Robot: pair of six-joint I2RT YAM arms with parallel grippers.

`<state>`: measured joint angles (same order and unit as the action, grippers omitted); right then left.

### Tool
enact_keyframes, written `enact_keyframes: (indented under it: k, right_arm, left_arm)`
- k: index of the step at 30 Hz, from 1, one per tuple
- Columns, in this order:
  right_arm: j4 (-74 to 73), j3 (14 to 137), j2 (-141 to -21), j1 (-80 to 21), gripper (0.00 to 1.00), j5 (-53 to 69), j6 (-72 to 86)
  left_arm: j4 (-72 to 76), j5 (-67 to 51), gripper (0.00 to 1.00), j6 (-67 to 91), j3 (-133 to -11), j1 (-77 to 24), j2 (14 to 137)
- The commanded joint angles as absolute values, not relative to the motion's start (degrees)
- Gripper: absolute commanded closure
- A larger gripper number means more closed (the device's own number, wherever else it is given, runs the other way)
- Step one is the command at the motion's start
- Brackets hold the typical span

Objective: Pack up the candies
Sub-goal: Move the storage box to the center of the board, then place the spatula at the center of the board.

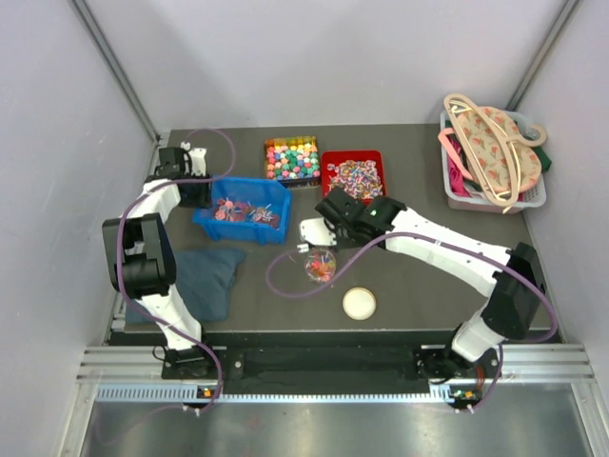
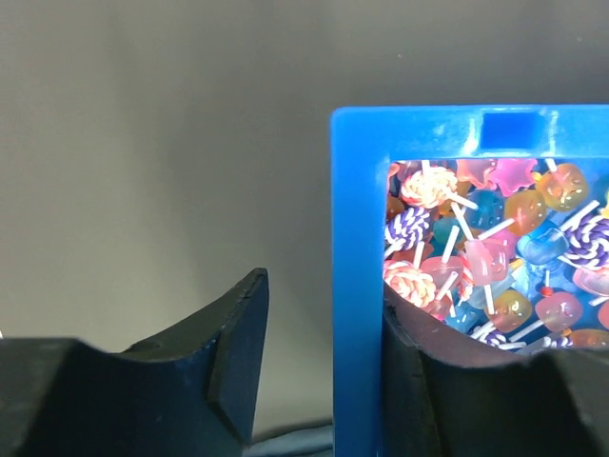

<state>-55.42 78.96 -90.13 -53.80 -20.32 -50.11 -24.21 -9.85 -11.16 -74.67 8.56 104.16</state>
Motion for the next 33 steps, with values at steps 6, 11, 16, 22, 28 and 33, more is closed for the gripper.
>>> enact_keyframes:
  k: [6,11,16,22,28,33]
  right_arm:
    - [-42.2,94.0,-97.3,-53.2,1.00,-21.5,-49.7]
    - [-41.2,103.7,-106.2,-51.9,1.00,-23.0,-45.9]
    - [-42.1,104.2,-106.4,-47.6,1.00,-20.3,-39.2]
    - [-36.3,92.9,-98.7,-39.6,1.00,-19.9,-31.0]
    - [-28.8,83.2,-93.6,-30.9,1.00,-21.0,-23.4]
    - [-24.1,77.9,-92.9,-25.8,1.00,-22.1,-18.4]
  left_arm:
    - [-23.6,-14.3,0.46,-12.0,-77.5,9.1,100.2]
    - [-23.5,-12.5,0.44,-12.9,-78.5,9.1,100.9]
    - [-23.9,-11.2,0.45,-14.4,-80.0,10.1,102.2]
    - [-24.3,-11.4,0.44,-15.3,-81.4,11.3,103.5]
    - [-24.6,-10.5,0.44,-15.9,-83.5,12.2,104.7]
    - [-24.9,-9.2,0.44,-16.1,-85.4,13.0,105.8]
